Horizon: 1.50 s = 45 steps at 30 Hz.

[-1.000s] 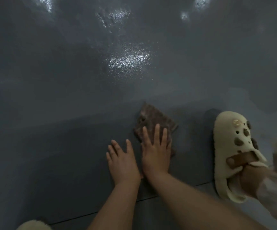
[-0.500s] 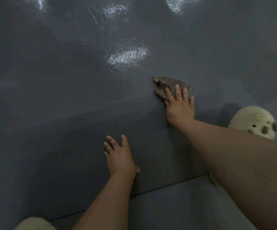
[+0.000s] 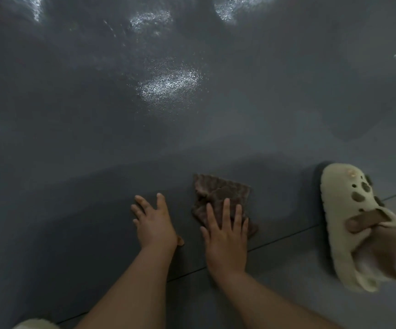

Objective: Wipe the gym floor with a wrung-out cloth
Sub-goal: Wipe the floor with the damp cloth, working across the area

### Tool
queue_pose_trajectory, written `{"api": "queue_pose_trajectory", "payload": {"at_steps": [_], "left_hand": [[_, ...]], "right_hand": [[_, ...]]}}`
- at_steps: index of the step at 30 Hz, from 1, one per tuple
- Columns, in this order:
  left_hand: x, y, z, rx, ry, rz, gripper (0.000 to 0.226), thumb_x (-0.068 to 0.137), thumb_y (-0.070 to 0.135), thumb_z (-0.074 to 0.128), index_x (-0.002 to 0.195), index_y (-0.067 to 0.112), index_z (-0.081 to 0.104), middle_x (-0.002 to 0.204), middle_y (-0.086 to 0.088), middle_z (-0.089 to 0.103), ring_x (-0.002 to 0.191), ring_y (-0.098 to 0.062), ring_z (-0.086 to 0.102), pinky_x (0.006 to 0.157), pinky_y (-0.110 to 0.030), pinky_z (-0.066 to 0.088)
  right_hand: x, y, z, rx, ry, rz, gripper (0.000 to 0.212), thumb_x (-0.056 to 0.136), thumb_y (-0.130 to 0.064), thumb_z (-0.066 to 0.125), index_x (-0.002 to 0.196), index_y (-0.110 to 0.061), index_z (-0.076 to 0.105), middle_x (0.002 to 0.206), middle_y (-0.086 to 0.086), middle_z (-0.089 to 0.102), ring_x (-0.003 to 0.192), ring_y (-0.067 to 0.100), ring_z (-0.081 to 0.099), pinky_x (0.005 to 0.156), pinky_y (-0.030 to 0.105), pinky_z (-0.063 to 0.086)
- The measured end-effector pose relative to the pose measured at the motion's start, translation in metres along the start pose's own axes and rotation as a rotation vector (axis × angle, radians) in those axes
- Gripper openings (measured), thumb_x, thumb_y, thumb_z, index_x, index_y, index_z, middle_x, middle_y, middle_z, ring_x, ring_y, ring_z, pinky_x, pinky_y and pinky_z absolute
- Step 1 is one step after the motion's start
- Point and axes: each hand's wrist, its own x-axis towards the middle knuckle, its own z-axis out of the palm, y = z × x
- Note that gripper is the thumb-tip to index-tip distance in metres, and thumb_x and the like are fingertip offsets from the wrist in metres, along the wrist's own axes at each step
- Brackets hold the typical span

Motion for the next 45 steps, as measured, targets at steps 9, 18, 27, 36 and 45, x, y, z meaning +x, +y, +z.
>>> {"api": "queue_pose_trajectory", "payload": {"at_steps": [9, 18, 27, 36, 45], "left_hand": [[0.004, 0.001, 0.000, -0.011, -0.012, 0.001, 0.121, 0.066, 0.032, 0.085, 0.149, 0.019, -0.003, 0.151, -0.027, -0.019, 0.143, -0.042, -0.006, 0.115, -0.046, 0.016], [0.005, 0.000, 0.001, -0.035, -0.011, 0.005, 0.121, 0.065, 0.030, 0.086, 0.149, 0.019, -0.001, 0.150, -0.027, -0.020, 0.142, -0.044, -0.007, 0.115, -0.048, 0.017], [0.004, 0.000, -0.001, -0.053, -0.017, 0.004, 0.122, 0.064, 0.028, 0.086, 0.149, 0.019, 0.000, 0.151, -0.027, -0.021, 0.142, -0.043, -0.008, 0.115, -0.048, 0.015], [0.005, -0.001, 0.000, -0.053, -0.008, 0.012, 0.122, 0.064, 0.028, 0.086, 0.149, 0.018, 0.000, 0.150, -0.028, -0.020, 0.142, -0.044, -0.007, 0.115, -0.048, 0.015], [0.005, 0.000, 0.001, -0.086, -0.002, 0.012, 0.120, 0.062, 0.024, 0.088, 0.148, 0.020, 0.004, 0.151, -0.027, -0.022, 0.142, -0.043, -0.010, 0.114, -0.050, 0.014]], "right_hand": [[0.100, 0.026, -0.039, -0.084, -0.102, -0.092, 0.058, 0.095, -0.058, 0.019, 0.149, -0.038, 0.016, 0.160, 0.005, 0.002, 0.144, 0.039, -0.004, 0.114, 0.052, -0.001], [0.112, 0.040, -0.061, 0.076, 0.108, 0.223, 0.064, 0.095, -0.048, 0.042, 0.147, -0.014, 0.025, 0.149, 0.012, 0.030, 0.133, 0.032, 0.029, 0.110, 0.039, 0.022], [0.096, 0.028, -0.065, 0.293, 0.327, -0.188, 0.012, 0.073, -0.016, 0.069, 0.082, -0.008, 0.067, 0.072, 0.015, 0.066, 0.067, 0.036, 0.061, 0.062, 0.036, 0.045], [0.037, 0.022, -0.040, 0.334, 0.057, -0.543, 0.038, 0.070, -0.036, 0.047, 0.089, -0.019, 0.075, 0.067, -0.001, 0.067, 0.053, 0.022, 0.064, 0.043, 0.024, 0.049], [0.151, 0.048, -0.105, 0.283, 0.319, -0.026, 0.045, 0.085, -0.040, 0.064, 0.123, -0.016, 0.060, 0.115, 0.013, 0.055, 0.108, 0.032, 0.050, 0.088, 0.043, 0.044]]}}
